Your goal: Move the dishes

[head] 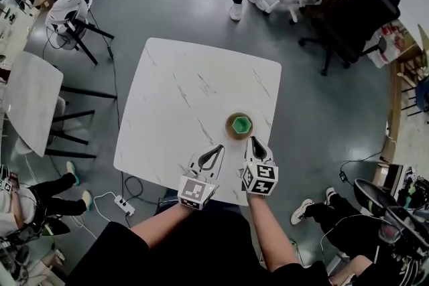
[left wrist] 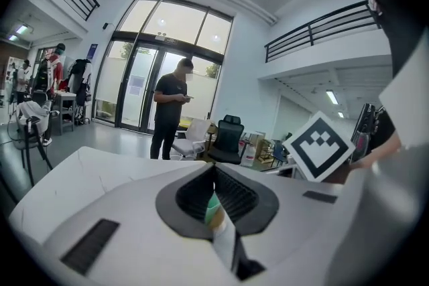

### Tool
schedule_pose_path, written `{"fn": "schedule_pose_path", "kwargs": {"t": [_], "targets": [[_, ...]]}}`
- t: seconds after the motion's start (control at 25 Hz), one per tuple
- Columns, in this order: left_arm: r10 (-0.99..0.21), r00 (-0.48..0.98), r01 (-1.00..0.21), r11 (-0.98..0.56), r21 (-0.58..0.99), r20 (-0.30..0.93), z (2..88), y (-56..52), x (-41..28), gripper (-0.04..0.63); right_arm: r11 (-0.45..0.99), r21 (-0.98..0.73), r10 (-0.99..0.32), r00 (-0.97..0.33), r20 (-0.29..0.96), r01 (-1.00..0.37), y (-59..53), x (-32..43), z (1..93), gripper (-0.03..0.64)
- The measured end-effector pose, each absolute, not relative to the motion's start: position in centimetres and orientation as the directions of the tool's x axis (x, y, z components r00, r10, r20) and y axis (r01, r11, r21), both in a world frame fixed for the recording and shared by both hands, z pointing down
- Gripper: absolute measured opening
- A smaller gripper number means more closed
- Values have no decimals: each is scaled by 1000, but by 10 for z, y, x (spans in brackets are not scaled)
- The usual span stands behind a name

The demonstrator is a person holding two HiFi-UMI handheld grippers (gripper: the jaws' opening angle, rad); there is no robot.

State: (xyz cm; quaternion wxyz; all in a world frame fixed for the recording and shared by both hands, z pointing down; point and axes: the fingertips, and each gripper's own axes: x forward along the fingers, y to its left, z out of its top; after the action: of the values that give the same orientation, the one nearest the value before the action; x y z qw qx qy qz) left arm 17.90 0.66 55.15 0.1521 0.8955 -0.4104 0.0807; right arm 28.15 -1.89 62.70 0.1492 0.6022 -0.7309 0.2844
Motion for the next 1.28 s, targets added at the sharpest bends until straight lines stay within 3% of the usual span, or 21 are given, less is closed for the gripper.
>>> {"fn": "schedule_pose_path", "kwargs": {"t": [0.24, 0.36, 0.8, 1.28], "targets": [[-715, 636, -771, -605, 200, 290, 555, 3, 175, 17, 93, -227, -739, -220, 637, -969, -47, 289, 673, 24], [-715, 635, -772, -602, 203, 293, 555, 0, 172, 17, 58, -234, -708, -205, 676, -970, -56, 293, 692, 80], [-731, 618, -786, -581, 211, 290, 557, -6, 149, 17, 19, -195, -654, -160, 740, -981, -68, 291, 719, 78], [-752, 596, -803, -566, 186, 282, 548, -4, 118, 17, -10, -179, -626, -133, 768, -984, -64, 293, 722, 25]]}}
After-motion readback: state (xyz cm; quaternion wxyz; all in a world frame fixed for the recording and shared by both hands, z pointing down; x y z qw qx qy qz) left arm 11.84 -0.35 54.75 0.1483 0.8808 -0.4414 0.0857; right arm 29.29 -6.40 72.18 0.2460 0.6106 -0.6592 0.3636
